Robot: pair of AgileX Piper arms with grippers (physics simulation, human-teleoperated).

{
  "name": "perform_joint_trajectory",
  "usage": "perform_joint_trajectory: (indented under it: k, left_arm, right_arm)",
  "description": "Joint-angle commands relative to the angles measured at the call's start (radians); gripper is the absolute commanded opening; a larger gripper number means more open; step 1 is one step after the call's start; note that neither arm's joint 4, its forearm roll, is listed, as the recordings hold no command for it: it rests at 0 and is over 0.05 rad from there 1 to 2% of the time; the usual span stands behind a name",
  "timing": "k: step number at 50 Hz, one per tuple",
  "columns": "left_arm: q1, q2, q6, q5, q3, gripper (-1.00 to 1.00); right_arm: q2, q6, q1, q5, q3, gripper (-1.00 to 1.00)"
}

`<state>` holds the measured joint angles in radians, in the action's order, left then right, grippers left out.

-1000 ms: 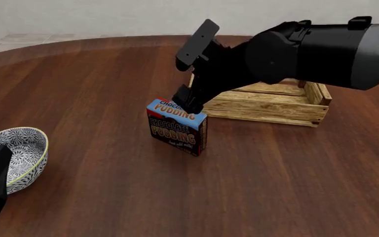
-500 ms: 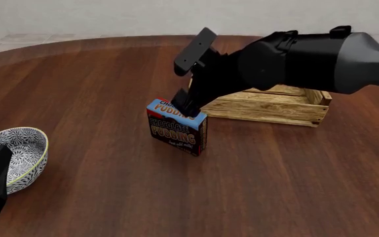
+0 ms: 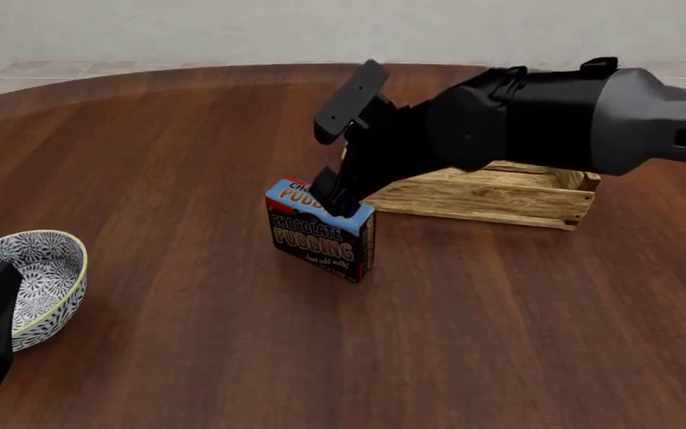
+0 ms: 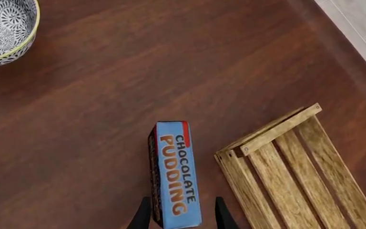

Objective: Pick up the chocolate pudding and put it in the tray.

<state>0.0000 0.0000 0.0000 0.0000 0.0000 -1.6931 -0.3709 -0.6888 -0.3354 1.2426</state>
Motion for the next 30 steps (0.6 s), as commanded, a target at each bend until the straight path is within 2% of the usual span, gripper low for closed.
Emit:
perform_joint_trajectory:
  k: [1,30]
  left_arm:
    - [0.000,0.000,0.000,0.000,0.000,1.00]
    - [0.000,0.000,0.000,0.000,0.000,1.00]
  right_arm:
    - [-0.012,0.008,0.006,0.012,-0.005,1.00]
    - [-0.012,0.038,-0.003,0.048,-0.035,1.00]
